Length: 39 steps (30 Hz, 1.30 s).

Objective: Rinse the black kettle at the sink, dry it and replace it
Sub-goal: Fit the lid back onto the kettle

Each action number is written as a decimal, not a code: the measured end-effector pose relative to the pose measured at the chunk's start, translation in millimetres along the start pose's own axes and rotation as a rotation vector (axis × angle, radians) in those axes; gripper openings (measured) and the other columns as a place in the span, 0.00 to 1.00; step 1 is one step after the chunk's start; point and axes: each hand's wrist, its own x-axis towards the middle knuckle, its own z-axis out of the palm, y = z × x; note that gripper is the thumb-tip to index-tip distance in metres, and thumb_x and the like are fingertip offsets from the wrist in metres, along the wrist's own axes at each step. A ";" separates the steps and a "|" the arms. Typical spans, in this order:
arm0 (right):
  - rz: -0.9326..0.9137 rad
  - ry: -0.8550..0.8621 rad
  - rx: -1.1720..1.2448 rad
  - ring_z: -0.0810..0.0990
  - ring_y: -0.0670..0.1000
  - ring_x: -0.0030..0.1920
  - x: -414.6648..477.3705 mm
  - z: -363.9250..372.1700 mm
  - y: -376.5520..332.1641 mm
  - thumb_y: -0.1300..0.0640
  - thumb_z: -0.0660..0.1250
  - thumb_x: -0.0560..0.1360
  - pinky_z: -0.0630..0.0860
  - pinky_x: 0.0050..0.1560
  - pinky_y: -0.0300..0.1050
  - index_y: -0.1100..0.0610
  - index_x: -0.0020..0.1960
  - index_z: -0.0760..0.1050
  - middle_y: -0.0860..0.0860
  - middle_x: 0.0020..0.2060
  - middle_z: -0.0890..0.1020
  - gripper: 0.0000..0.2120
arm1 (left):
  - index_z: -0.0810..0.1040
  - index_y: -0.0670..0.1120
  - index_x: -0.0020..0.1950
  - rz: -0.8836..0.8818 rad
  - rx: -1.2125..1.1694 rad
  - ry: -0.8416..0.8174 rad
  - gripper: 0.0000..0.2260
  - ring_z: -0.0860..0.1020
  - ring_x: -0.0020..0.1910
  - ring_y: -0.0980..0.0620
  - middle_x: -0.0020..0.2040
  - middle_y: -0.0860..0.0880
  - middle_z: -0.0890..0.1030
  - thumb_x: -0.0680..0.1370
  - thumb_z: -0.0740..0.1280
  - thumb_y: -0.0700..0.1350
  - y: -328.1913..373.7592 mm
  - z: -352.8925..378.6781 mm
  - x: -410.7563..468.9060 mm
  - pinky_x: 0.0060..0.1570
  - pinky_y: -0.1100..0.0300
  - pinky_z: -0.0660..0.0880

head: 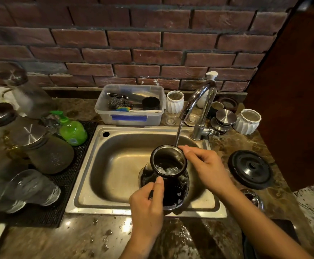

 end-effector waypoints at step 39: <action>0.063 -0.177 0.071 0.82 0.34 0.56 -136.6 7.6 28.1 0.52 0.66 0.80 0.77 0.63 0.42 0.44 0.51 0.87 0.36 0.51 0.87 0.10 | 0.69 0.44 0.29 -0.098 0.026 0.214 0.23 0.63 0.25 0.55 0.24 0.53 0.66 0.78 0.60 0.58 -28.9 3.0 -178.0 0.27 0.59 0.59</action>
